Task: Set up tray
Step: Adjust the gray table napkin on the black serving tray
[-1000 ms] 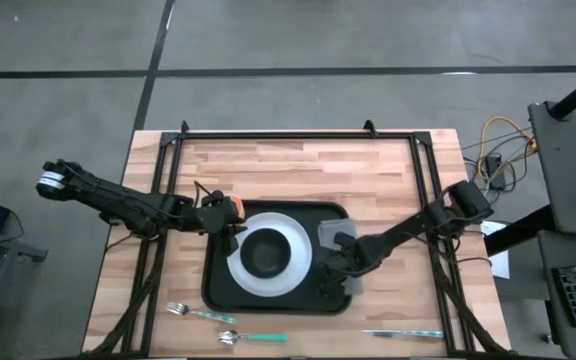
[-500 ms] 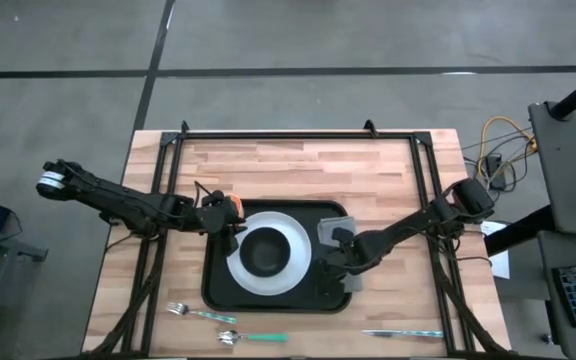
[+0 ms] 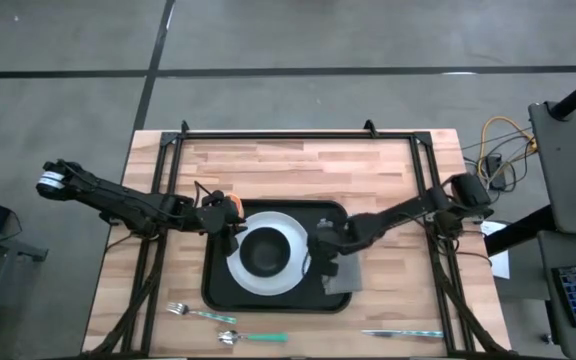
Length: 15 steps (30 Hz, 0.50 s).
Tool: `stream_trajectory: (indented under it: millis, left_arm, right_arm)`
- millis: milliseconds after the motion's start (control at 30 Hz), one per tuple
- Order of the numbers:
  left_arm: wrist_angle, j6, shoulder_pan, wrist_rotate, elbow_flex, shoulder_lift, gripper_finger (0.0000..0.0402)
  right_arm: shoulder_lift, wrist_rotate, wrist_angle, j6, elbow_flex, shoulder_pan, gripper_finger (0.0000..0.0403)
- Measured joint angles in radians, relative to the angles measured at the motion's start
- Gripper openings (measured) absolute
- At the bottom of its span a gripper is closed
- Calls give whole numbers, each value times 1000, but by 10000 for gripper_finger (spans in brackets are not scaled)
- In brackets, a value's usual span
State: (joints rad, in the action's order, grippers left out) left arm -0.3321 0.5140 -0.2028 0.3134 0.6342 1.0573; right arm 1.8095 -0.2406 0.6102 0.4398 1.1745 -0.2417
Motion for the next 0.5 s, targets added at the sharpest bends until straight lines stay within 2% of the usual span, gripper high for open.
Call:
stream_trajectory:
  millis: [67,167,300,500]
  left_arm:
    - [0,0,0,0,0,0,87]
    - [0,0,0,0,0,0,87]
    - [0,0,0,0,0,0,87]
    - [0,0,0,0,0,0,87]
  right_arm:
    - [0,-22,0,-1,-1,22,102]
    - [0,-124,-1,66,-5,35,130]
    - [8,-226,12,329,-10,37,153]
    - [36,-274,13,653,-14,21,153]
